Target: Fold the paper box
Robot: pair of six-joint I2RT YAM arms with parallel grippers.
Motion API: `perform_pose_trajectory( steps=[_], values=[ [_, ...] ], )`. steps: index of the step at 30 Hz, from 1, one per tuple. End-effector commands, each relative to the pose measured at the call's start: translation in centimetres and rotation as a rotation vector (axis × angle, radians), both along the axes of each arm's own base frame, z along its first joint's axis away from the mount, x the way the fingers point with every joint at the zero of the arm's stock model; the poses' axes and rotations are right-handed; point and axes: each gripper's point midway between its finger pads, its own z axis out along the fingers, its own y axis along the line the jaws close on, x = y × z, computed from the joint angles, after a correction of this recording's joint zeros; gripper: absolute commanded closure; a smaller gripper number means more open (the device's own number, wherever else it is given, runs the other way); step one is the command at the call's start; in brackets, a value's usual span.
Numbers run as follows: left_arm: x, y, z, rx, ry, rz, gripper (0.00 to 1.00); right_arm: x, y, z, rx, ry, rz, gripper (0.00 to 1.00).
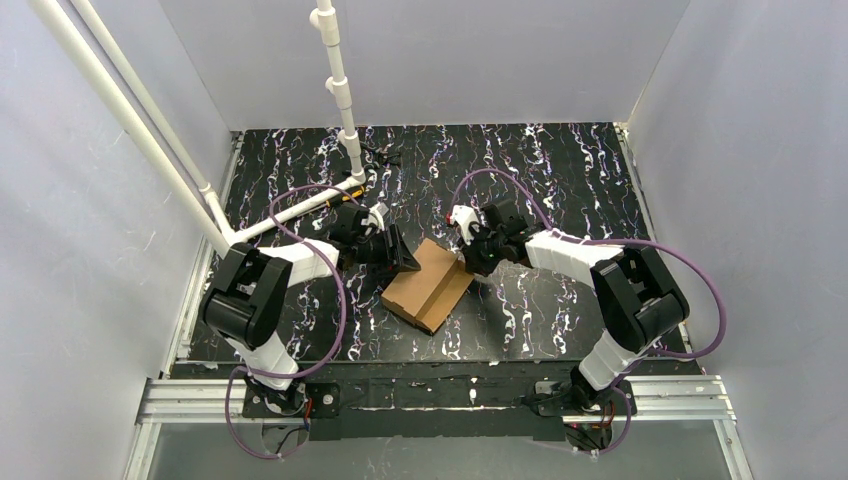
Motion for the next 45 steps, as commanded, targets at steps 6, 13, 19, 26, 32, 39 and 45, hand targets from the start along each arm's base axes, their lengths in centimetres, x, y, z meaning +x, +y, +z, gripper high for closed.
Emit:
perform_pose_trajectory(
  steps=[6, 13, 19, 26, 32, 39, 45],
  values=[
    [-1.2, -1.6, -0.5, -0.001, 0.023, -0.094, 0.49, 0.2, 2.2, 2.7, 0.062, -0.053, 0.056, 0.95],
    [-1.8, -1.3, -0.8, 0.066, 0.013, -0.176, 0.50, 0.3, 2.1, 2.7, 0.049, -0.062, 0.060, 0.95],
    [-2.5, -0.8, -1.2, 0.105, 0.019, -0.233, 0.51, 0.5, 2.0, 2.7, 0.036, -0.066, 0.063, 0.95],
    [-2.8, -0.8, -1.6, 0.105, 0.024, -0.276, 0.52, 0.5, 2.0, 2.8, 0.032, -0.065, 0.072, 0.95],
    [-2.7, -1.0, -1.6, 0.101, 0.026, -0.300, 0.52, 0.5, 2.1, 2.9, 0.022, -0.076, 0.117, 0.94],
    [-2.5, -1.3, -1.3, 0.096, 0.026, -0.329, 0.53, 0.1, 2.7, 3.2, 0.005, -0.094, 0.179, 0.94],
    [-2.3, -1.7, -1.1, 0.092, 0.024, -0.353, 0.53, 0.0, 3.5, 2.9, -0.013, -0.084, 0.187, 0.94]
  ],
)
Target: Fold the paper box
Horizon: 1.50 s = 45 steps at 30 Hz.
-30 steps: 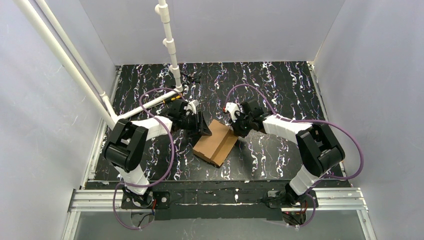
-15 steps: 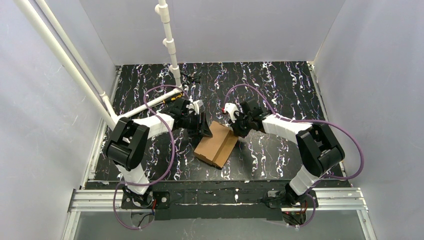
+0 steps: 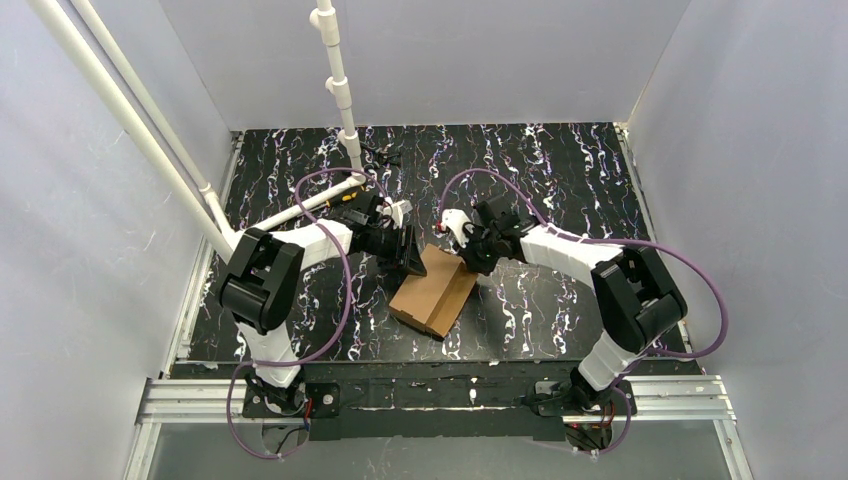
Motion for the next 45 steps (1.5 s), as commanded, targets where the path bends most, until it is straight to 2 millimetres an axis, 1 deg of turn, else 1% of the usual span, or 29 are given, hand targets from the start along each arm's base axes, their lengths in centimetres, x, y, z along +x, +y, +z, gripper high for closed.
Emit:
perform_pose_trajectory(
  steps=[1, 7, 11, 16, 20, 24, 26, 31, 35, 37, 42, 45],
  values=[
    [-1.3, -0.1, -1.2, 0.049, 0.031, -0.058, 0.53, 0.5, 3.9, 2.2, 0.099, -0.022, 0.078, 0.94],
    [-1.1, -0.5, -1.1, 0.046, 0.033, -0.066, 0.54, 1.4, 4.8, 2.3, 0.098, -0.003, 0.069, 0.95],
    [-0.9, -0.6, -1.3, 0.046, 0.040, -0.060, 0.54, 1.7, 4.9, 2.5, 0.097, -0.005, 0.069, 0.94],
    [-0.7, -0.9, -1.3, 0.039, 0.041, -0.061, 0.54, 1.5, 5.4, 3.1, 0.095, -0.012, 0.138, 0.94],
    [-0.4, -0.9, -1.1, 0.040, 0.041, -0.053, 0.54, 0.9, 5.6, 2.4, 0.079, 0.034, 0.172, 0.93],
    [-0.3, -0.8, -1.4, 0.058, 0.058, -0.018, 0.53, 1.0, 5.3, 2.2, 0.063, 0.034, 0.155, 0.91],
    [-0.3, -0.7, -1.8, 0.063, 0.074, 0.001, 0.53, 1.0, 5.0, 2.4, 0.053, 0.024, 0.151, 0.88],
    [0.0, 0.0, -2.1, 0.070, 0.088, 0.054, 0.53, 1.3, 4.0, 3.4, 0.061, 0.005, 0.126, 0.79],
    [0.2, 0.4, -2.0, 0.075, 0.080, 0.078, 0.53, 1.8, 3.0, 4.9, 0.099, -0.012, 0.106, 0.66],
    [0.4, 0.5, -1.9, 0.075, 0.079, 0.086, 0.53, 1.8, 2.7, 5.3, 0.110, -0.014, 0.105, 0.61],
    [0.8, 0.4, -1.5, 0.068, 0.066, 0.099, 0.52, 1.5, 2.2, 5.6, 0.133, 0.005, 0.110, 0.59],
    [0.8, 0.3, -1.4, 0.067, 0.064, 0.100, 0.52, 1.8, 1.4, 6.4, 0.158, 0.003, 0.091, 0.58]
  ],
)
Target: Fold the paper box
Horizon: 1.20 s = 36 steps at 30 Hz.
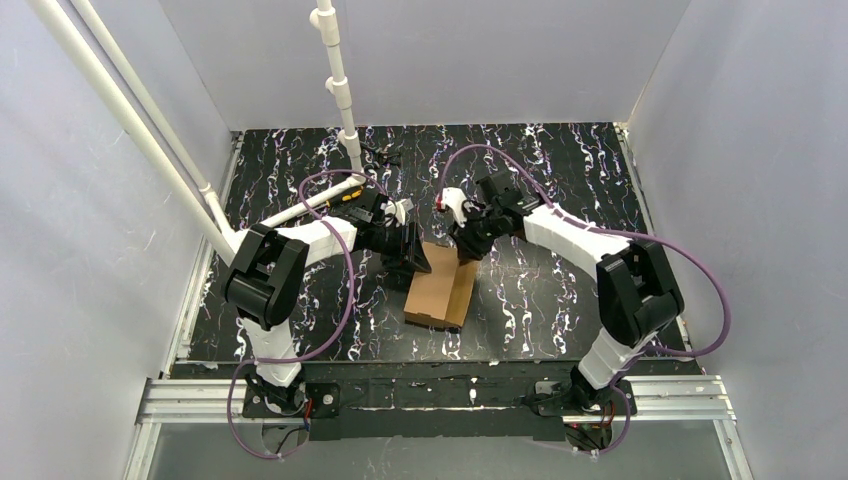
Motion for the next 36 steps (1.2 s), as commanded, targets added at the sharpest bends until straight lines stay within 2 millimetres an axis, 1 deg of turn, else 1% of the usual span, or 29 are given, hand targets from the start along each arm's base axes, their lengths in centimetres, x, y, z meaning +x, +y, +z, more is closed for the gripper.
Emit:
perform_pose_trajectory(
  steps=[1, 3, 5, 7, 9, 13, 14, 17, 23, 28, 33, 36],
  values=[
    [0.1, 1.1, -1.4, 0.065, -0.008, 0.032, 0.52, -0.1, -0.9, 2.2, 0.080, 0.004, -0.010, 0.58],
    [0.1, 1.1, -1.4, 0.067, -0.006, 0.032, 0.51, 0.7, -1.8, 2.4, 0.125, 0.024, -0.064, 0.59],
    [0.1, 1.1, -1.4, 0.066, -0.007, 0.032, 0.51, 1.5, -3.4, 2.1, 0.173, 0.066, -0.151, 0.61],
    [0.1, 1.1, -1.4, 0.063, -0.006, 0.031, 0.51, 2.3, -4.7, 1.6, 0.214, 0.123, -0.249, 0.69],
    [0.1, 1.0, -1.4, 0.060, -0.005, 0.033, 0.51, 2.8, -5.5, 1.0, 0.243, 0.174, -0.320, 0.78],
    [0.1, 1.0, -1.3, 0.058, -0.007, 0.034, 0.52, 3.4, -6.0, -0.6, 0.260, 0.229, -0.451, 0.96],
    [0.1, 1.0, -1.2, 0.057, -0.008, 0.033, 0.52, 3.5, -6.1, -1.3, 0.254, 0.243, -0.486, 0.99],
    [0.2, 1.0, -1.1, 0.055, -0.009, 0.034, 0.51, 3.6, -6.4, -2.9, 0.233, 0.295, -0.560, 0.99],
    [0.2, 0.8, -1.3, 0.050, -0.006, 0.037, 0.51, 2.5, -5.8, -4.4, 0.225, 0.404, -0.549, 0.99],
    [0.3, 0.8, -1.4, 0.046, -0.004, 0.042, 0.52, 1.4, -5.2, -5.0, 0.199, 0.448, -0.477, 0.99],
    [0.3, 0.7, -1.2, 0.042, -0.005, 0.043, 0.52, 0.6, -4.9, -5.1, 0.191, 0.482, -0.443, 0.99],
    [0.3, 0.6, -1.1, 0.033, -0.001, 0.041, 0.52, -0.1, -3.7, -5.4, 0.200, 0.515, -0.433, 0.99]
  ],
)
